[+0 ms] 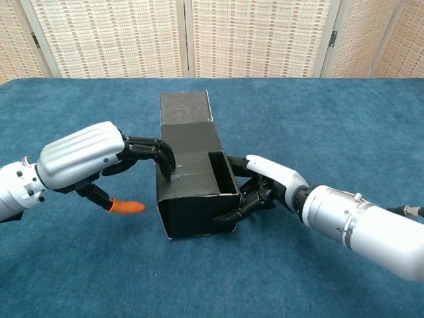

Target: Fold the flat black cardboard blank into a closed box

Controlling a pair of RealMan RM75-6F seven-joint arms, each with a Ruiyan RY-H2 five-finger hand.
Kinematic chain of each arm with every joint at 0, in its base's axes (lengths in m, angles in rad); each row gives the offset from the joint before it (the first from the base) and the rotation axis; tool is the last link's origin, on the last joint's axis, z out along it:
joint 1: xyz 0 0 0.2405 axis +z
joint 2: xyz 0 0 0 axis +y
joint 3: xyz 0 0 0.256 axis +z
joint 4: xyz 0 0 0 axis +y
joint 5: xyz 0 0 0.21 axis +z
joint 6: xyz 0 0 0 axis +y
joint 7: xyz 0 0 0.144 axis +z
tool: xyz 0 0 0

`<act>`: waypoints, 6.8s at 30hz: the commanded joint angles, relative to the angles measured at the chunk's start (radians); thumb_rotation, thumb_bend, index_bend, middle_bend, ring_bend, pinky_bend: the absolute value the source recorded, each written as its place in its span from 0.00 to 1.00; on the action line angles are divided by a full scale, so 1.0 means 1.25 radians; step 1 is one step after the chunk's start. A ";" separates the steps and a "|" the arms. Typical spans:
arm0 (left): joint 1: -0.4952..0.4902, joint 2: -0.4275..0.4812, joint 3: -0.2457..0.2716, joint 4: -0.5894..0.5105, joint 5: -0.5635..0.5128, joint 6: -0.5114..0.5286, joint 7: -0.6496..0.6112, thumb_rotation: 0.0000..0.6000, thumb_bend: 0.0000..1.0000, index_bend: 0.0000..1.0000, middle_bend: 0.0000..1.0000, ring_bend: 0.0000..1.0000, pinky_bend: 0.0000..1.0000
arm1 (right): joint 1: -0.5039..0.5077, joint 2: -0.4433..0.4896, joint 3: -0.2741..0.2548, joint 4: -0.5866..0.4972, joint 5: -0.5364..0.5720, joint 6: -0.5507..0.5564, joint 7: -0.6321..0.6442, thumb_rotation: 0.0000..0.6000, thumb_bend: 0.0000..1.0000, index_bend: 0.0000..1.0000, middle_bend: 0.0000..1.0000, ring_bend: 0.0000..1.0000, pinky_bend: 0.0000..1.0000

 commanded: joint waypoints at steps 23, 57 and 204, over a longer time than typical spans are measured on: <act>-0.037 0.069 0.040 -0.064 0.012 -0.026 0.110 1.00 0.23 0.49 0.42 0.87 1.00 | 0.000 -0.002 -0.011 0.008 -0.004 0.014 -0.003 1.00 0.27 0.43 0.51 0.80 1.00; -0.078 0.206 0.070 -0.362 0.017 -0.209 0.263 1.00 0.23 0.36 0.35 0.88 1.00 | -0.015 -0.003 -0.024 -0.017 -0.004 0.038 -0.030 1.00 0.27 0.43 0.51 0.80 1.00; -0.004 0.235 -0.104 -0.528 -0.231 -0.421 -0.611 1.00 0.19 0.53 0.54 0.74 1.00 | 0.048 0.183 0.153 -0.247 0.500 -0.034 -0.299 1.00 0.02 0.06 0.20 0.66 1.00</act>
